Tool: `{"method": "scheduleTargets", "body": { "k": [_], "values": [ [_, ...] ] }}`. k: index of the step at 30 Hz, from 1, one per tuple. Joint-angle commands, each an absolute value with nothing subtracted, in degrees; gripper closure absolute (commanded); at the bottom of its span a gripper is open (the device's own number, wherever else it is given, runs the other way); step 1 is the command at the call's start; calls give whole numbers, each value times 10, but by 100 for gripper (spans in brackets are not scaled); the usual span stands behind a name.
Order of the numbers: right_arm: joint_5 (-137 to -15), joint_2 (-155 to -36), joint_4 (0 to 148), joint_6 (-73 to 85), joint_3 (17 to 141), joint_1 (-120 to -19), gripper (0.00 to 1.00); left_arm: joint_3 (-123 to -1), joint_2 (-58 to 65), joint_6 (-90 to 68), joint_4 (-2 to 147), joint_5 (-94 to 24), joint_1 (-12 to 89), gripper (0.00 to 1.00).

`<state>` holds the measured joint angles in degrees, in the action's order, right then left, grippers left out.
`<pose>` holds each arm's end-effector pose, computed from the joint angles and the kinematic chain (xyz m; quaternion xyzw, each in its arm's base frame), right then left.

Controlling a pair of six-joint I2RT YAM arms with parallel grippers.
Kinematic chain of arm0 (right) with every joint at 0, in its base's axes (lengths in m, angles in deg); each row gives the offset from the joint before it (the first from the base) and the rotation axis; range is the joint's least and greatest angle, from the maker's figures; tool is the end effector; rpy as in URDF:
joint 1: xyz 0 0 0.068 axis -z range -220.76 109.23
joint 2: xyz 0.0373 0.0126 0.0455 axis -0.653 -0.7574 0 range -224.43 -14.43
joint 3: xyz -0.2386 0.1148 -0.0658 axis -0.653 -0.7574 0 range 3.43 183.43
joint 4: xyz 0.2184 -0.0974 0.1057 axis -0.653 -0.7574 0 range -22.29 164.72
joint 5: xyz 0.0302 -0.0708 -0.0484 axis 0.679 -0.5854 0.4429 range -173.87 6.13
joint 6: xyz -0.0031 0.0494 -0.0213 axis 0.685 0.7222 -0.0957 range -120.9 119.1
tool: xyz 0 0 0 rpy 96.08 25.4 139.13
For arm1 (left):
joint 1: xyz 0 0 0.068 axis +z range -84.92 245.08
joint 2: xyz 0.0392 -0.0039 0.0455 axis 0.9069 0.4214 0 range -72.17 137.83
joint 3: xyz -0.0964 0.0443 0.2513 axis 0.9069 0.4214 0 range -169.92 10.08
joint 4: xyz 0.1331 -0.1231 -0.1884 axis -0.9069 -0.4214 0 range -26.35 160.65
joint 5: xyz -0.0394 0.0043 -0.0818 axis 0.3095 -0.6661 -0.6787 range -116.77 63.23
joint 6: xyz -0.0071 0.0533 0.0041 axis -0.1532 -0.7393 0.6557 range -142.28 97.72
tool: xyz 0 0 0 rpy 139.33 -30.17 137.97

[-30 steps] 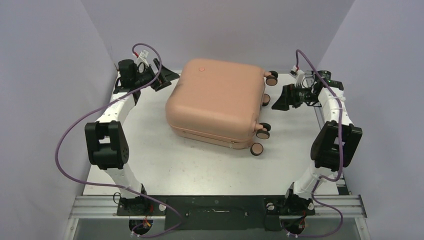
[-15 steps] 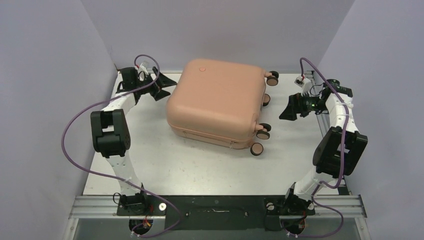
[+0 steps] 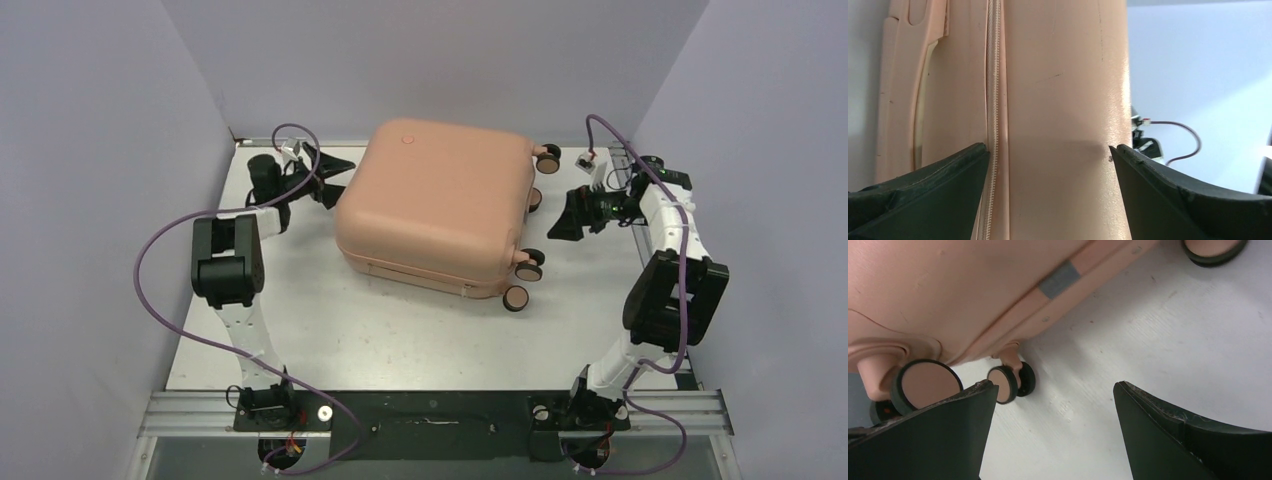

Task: Pack the luggage
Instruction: Move the luggage to the center of the board.

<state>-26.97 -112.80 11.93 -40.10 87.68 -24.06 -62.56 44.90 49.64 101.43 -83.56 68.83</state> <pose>0.3265 -0.0669 0.2822 -0.2237 0.8461 0.3711 0.3105 0.4490 -0.0004 0.1978 -0.1921 0.7264 -0.6143 0.2408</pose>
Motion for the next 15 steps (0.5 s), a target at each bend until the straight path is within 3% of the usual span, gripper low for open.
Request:
{"method": "scheduleTargets", "body": {
  "k": [1,7,15],
  "values": [
    [-229,-1143,146,-391,906,-298,10,-593,464,763,1350,-919,636,4],
    [-144,-1196,151,-361,964,-323,10,-615,505,935,1558,-905,631,4],
    [-102,-1204,190,-315,996,-341,10,-624,459,870,1482,-893,609,4]
  ]
}}
